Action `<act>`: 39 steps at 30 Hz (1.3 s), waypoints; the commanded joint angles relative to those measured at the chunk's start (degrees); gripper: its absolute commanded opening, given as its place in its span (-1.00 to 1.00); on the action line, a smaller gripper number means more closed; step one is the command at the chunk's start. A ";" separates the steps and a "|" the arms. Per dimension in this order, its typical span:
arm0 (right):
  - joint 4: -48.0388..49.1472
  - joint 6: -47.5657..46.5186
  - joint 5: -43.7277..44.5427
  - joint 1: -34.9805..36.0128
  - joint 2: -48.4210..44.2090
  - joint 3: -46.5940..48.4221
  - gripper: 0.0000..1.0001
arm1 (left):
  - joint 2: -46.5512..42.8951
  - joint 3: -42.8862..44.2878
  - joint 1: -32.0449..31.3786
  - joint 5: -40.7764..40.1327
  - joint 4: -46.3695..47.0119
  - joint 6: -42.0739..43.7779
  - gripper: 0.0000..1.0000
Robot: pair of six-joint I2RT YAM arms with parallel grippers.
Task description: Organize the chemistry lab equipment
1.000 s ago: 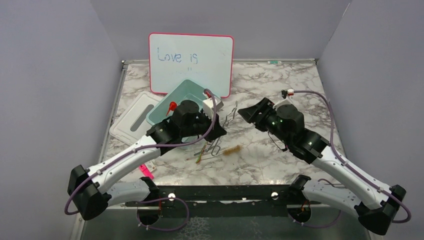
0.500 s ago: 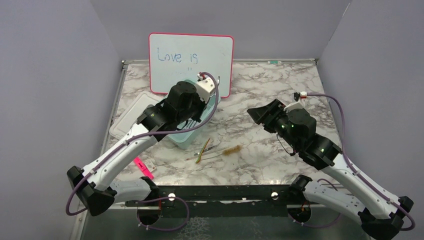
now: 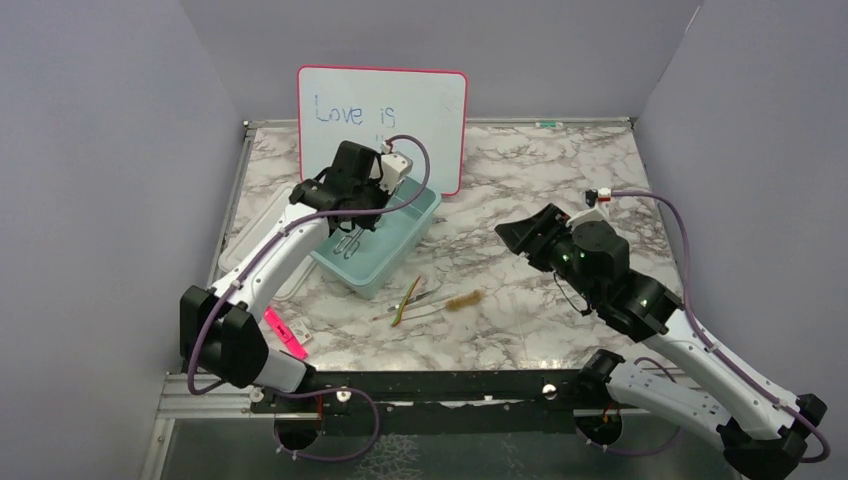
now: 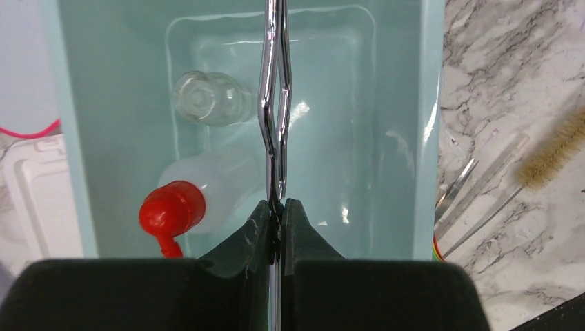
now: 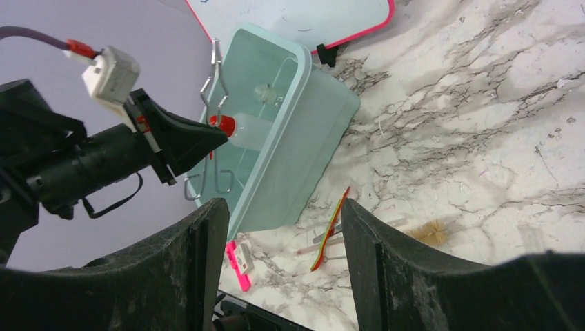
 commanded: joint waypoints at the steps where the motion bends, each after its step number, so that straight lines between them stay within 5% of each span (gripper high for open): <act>1: -0.89 0.50 0.21 0.35 -0.87 -0.98 0.29 | 4.79 -0.38 1.72 7.90 1.10 2.28 -1.00; 16: -0.80 0.11 1.26 0.35 -2.75 -2.19 0.24 | 15.55 -1.82 1.80 11.55 1.15 -1.76 -1.00; 26: -1.54 -0.62 2.32 0.36 -3.56 -1.72 0.23 | 17.03 -0.33 1.80 11.14 1.16 -4.92 -0.53; 39: -3.62 -0.73 3.56 0.40 -3.96 -0.81 0.22 | 8.57 2.24 1.81 12.72 1.00 -9.14 -0.35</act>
